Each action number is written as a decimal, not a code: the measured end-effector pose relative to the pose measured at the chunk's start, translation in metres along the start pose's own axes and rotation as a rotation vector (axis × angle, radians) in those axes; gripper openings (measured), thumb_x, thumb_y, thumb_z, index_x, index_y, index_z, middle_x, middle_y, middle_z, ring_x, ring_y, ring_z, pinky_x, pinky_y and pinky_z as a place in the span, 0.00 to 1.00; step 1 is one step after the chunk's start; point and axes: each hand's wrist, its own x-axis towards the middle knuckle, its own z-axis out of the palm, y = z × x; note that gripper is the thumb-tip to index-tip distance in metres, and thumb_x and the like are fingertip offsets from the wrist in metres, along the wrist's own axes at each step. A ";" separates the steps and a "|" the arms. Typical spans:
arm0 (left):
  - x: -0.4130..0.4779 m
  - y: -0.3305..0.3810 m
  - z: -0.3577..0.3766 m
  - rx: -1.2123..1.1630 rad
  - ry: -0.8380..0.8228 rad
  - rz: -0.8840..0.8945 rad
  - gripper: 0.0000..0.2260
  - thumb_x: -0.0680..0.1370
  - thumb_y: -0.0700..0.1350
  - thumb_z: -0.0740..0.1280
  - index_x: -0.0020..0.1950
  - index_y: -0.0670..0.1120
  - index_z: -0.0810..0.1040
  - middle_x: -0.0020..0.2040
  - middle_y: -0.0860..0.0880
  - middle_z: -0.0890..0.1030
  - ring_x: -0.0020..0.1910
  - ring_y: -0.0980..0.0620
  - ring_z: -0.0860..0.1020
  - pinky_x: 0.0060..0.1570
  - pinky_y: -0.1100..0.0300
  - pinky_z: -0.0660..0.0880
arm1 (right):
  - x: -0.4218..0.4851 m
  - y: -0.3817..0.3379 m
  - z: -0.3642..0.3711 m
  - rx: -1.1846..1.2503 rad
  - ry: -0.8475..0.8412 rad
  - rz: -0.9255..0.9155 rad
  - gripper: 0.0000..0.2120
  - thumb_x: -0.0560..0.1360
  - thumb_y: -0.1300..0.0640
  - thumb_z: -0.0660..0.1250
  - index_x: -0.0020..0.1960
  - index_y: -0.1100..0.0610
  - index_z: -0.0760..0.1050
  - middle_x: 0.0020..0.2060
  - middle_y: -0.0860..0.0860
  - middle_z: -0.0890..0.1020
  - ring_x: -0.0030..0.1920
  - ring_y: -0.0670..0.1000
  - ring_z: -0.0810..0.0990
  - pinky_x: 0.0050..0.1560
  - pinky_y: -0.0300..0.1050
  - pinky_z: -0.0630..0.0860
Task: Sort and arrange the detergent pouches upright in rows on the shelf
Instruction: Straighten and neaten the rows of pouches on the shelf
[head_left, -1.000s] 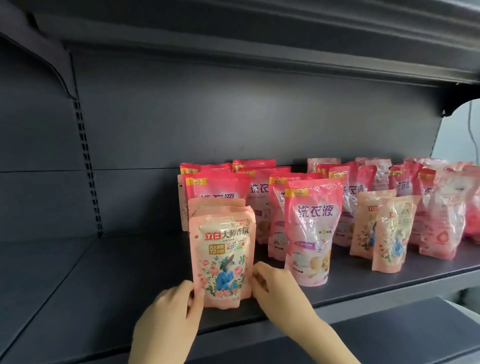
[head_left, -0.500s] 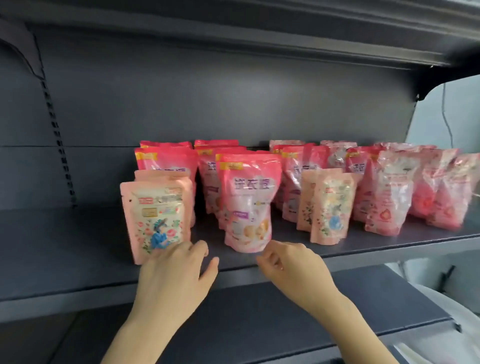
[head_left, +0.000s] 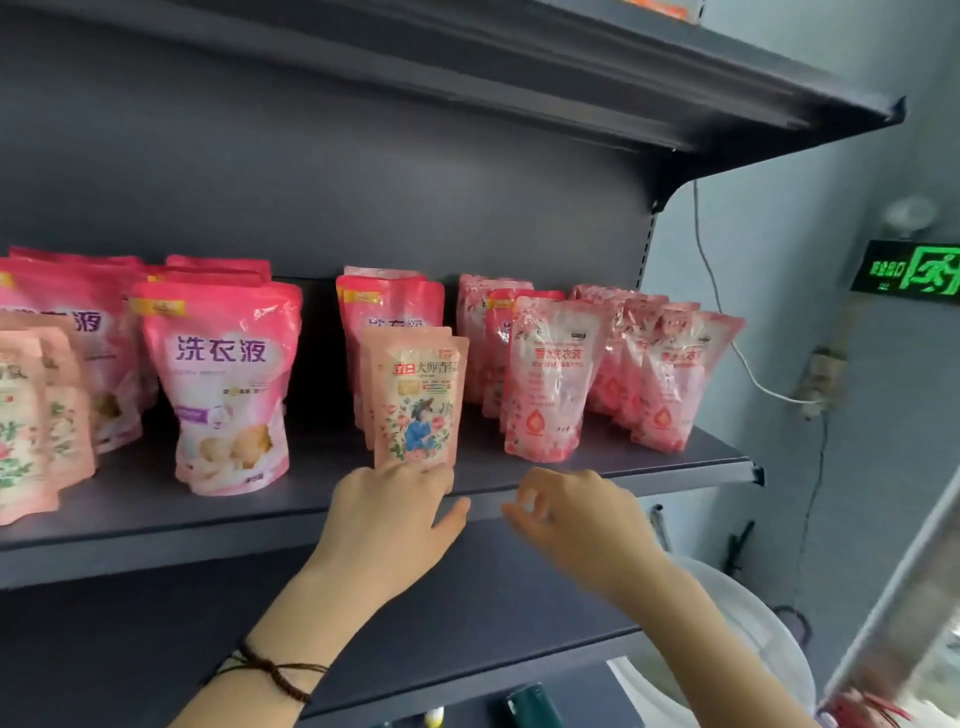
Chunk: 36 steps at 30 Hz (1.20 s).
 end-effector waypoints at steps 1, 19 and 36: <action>0.008 0.010 0.004 -0.029 0.010 0.010 0.14 0.78 0.61 0.54 0.48 0.54 0.73 0.44 0.56 0.79 0.44 0.55 0.76 0.34 0.59 0.66 | 0.002 0.011 -0.001 0.014 0.003 0.023 0.13 0.75 0.38 0.58 0.48 0.45 0.74 0.42 0.44 0.82 0.44 0.50 0.81 0.40 0.44 0.73; 0.174 0.154 0.123 -0.986 0.028 -0.113 0.08 0.81 0.54 0.58 0.56 0.58 0.74 0.48 0.61 0.79 0.47 0.67 0.77 0.46 0.69 0.75 | 0.091 0.178 -0.002 0.623 0.199 0.103 0.10 0.76 0.54 0.63 0.37 0.47 0.77 0.31 0.50 0.81 0.30 0.47 0.77 0.33 0.43 0.73; 0.286 0.243 0.201 -1.120 0.600 -0.238 0.24 0.81 0.50 0.62 0.74 0.63 0.59 0.73 0.62 0.64 0.73 0.61 0.61 0.71 0.65 0.60 | 0.168 0.299 0.017 0.935 0.513 -0.007 0.33 0.79 0.58 0.64 0.73 0.35 0.51 0.67 0.31 0.60 0.65 0.24 0.57 0.62 0.24 0.57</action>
